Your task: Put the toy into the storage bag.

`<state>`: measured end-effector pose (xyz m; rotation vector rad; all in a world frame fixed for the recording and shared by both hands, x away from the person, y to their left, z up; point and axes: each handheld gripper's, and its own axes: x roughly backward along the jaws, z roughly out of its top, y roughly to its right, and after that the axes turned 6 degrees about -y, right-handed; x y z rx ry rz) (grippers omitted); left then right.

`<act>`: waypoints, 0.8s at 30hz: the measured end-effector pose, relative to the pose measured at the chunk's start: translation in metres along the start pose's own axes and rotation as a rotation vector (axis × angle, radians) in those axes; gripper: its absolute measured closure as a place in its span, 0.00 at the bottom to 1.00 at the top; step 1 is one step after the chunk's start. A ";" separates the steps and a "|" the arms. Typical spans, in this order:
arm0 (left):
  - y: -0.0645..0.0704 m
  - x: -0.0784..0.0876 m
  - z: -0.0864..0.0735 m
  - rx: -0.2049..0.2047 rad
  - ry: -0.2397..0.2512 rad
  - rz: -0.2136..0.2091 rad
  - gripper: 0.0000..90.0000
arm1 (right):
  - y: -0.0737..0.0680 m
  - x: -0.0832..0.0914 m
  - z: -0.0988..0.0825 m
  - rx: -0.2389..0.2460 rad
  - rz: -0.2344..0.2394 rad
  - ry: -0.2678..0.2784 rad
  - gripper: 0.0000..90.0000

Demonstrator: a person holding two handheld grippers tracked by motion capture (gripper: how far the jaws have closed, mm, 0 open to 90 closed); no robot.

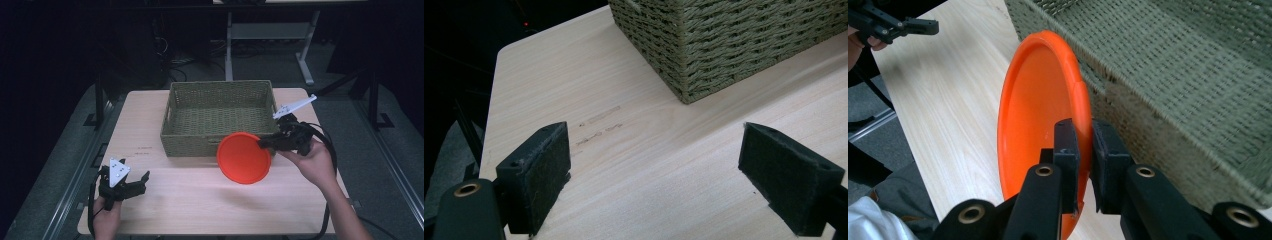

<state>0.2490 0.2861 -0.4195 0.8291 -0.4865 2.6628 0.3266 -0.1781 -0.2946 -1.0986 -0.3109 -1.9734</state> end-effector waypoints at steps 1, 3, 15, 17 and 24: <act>0.000 0.000 0.000 0.005 0.003 0.001 0.14 | 0.000 0.001 0.003 0.003 -0.003 0.000 0.91; 0.000 0.000 0.000 0.005 0.002 0.003 0.14 | 0.000 0.003 0.009 0.008 -0.002 0.000 0.91; 0.000 0.000 0.000 0.001 0.002 0.001 0.14 | 0.003 0.016 0.039 0.017 -0.019 -0.001 0.91; 0.000 0.000 0.000 -0.001 0.002 0.000 0.14 | 0.003 0.017 0.043 0.021 -0.025 -0.006 0.91; 0.000 0.000 0.000 0.002 0.005 0.001 0.14 | 0.006 0.019 0.055 0.013 -0.031 -0.017 0.91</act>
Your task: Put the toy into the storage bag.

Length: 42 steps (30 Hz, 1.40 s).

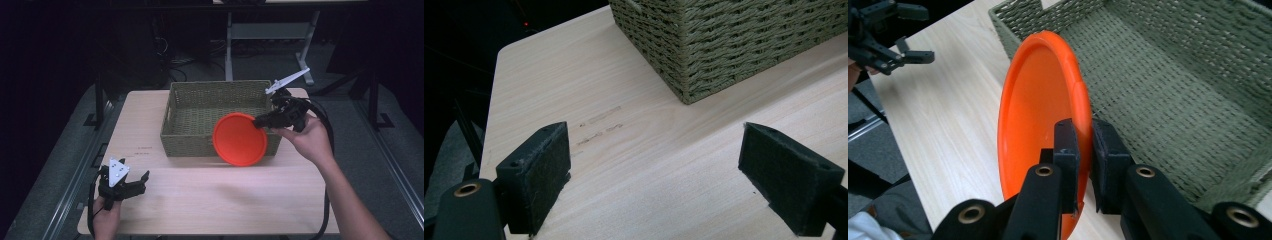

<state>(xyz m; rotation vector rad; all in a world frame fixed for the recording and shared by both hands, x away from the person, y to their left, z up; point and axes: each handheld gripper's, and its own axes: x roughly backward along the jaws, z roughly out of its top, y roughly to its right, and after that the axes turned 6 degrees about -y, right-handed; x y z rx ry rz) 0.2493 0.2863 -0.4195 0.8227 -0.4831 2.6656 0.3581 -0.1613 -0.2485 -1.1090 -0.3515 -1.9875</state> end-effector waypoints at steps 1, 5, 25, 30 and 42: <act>0.000 0.000 0.000 -0.001 -0.001 0.000 0.14 | 0.000 0.000 0.001 -0.002 -0.001 -0.002 0.91; 0.000 0.000 0.000 -0.001 -0.002 0.001 0.14 | 0.002 0.002 0.008 0.001 -0.013 -0.004 0.91; 0.000 0.001 0.000 -0.007 -0.005 0.000 0.14 | 0.008 0.016 0.045 0.007 -0.066 -0.013 0.91; 0.000 0.001 0.000 -0.002 0.000 0.001 0.14 | 0.009 0.017 0.055 0.007 -0.078 -0.020 0.91; 0.001 0.001 0.001 -0.004 -0.002 -0.005 0.14 | 0.018 0.017 0.077 -0.016 -0.111 -0.035 0.91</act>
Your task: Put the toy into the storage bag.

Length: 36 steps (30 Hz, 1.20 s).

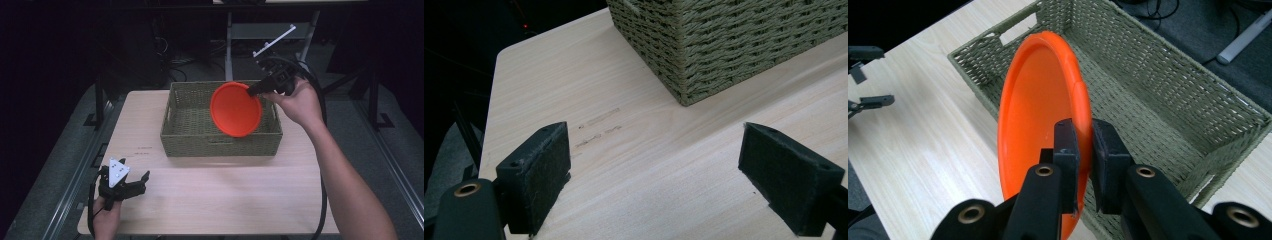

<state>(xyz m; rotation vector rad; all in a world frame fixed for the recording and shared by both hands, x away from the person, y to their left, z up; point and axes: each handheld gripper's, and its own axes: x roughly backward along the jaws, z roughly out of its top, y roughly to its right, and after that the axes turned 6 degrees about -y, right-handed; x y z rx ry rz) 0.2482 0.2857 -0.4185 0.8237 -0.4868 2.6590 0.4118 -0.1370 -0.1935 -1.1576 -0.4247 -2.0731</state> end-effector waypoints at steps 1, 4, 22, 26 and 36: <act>0.000 0.000 0.000 0.000 0.000 -0.001 0.14 | 0.000 0.000 0.001 -0.002 -0.004 -0.003 0.91; 0.000 0.000 0.000 0.004 0.006 -0.001 0.14 | 0.003 -0.003 0.007 0.000 -0.016 -0.013 0.91; 0.000 -0.001 0.000 0.004 0.006 -0.004 0.14 | 0.025 -0.027 0.017 -0.069 -0.045 -0.050 0.91; 0.001 -0.001 0.000 0.003 0.008 -0.004 0.14 | 0.029 -0.031 0.017 -0.085 -0.051 -0.054 0.91; 0.000 -0.001 0.000 0.008 0.011 -0.006 0.14 | 0.038 -0.041 0.019 -0.112 -0.066 -0.054 0.91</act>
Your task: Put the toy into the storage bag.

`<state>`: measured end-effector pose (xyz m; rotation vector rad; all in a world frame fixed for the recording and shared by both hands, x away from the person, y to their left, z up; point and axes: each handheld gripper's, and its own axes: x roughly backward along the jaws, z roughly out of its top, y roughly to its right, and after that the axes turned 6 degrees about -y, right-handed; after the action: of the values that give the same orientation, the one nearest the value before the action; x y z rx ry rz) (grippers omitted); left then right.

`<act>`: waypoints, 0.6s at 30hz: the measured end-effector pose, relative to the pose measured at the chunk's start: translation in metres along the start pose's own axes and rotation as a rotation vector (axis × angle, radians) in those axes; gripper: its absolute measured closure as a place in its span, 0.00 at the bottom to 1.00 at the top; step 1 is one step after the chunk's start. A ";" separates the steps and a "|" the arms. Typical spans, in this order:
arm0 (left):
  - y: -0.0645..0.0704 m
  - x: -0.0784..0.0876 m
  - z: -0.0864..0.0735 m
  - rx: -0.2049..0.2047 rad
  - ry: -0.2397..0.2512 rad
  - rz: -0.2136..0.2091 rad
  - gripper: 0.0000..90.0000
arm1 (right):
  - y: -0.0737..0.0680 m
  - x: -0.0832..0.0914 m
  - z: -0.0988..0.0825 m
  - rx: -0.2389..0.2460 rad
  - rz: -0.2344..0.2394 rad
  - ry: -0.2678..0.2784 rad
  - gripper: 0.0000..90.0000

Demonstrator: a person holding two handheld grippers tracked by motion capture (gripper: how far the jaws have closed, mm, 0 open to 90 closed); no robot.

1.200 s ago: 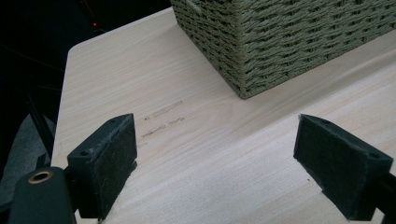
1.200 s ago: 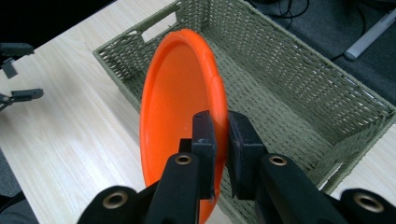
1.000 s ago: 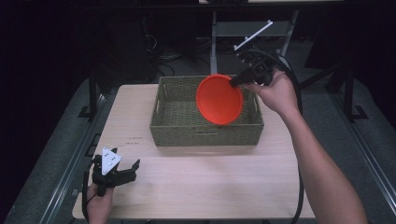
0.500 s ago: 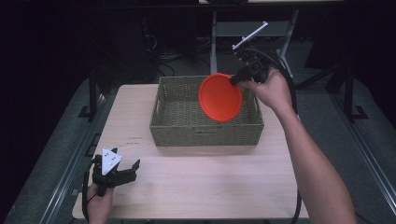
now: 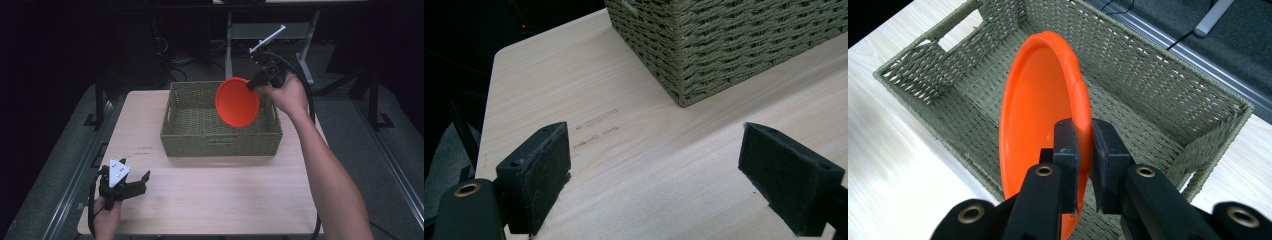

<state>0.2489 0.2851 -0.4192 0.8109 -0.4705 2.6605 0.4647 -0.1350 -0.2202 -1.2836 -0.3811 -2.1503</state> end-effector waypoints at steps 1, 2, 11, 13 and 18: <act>0.000 0.000 0.000 -0.001 -0.001 0.000 0.14 | 0.000 -0.002 0.001 -0.008 0.001 0.002 0.91; 0.000 0.000 0.000 0.000 0.000 0.000 0.14 | 0.001 -0.003 0.001 -0.011 0.001 0.000 0.91; 0.001 0.000 0.000 0.007 0.003 -0.003 0.14 | 0.010 -0.023 0.000 -0.035 -0.006 -0.010 0.91; 0.001 0.000 0.000 0.004 0.000 -0.003 0.14 | 0.013 -0.027 -0.001 -0.044 -0.007 -0.013 0.91; 0.000 0.000 0.000 0.002 0.000 -0.005 0.14 | 0.017 -0.040 -0.001 -0.068 -0.005 -0.027 0.91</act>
<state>0.2487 0.2847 -0.4193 0.8118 -0.4654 2.6573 0.4887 -0.1352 -0.2564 -1.3510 -0.3254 -2.1690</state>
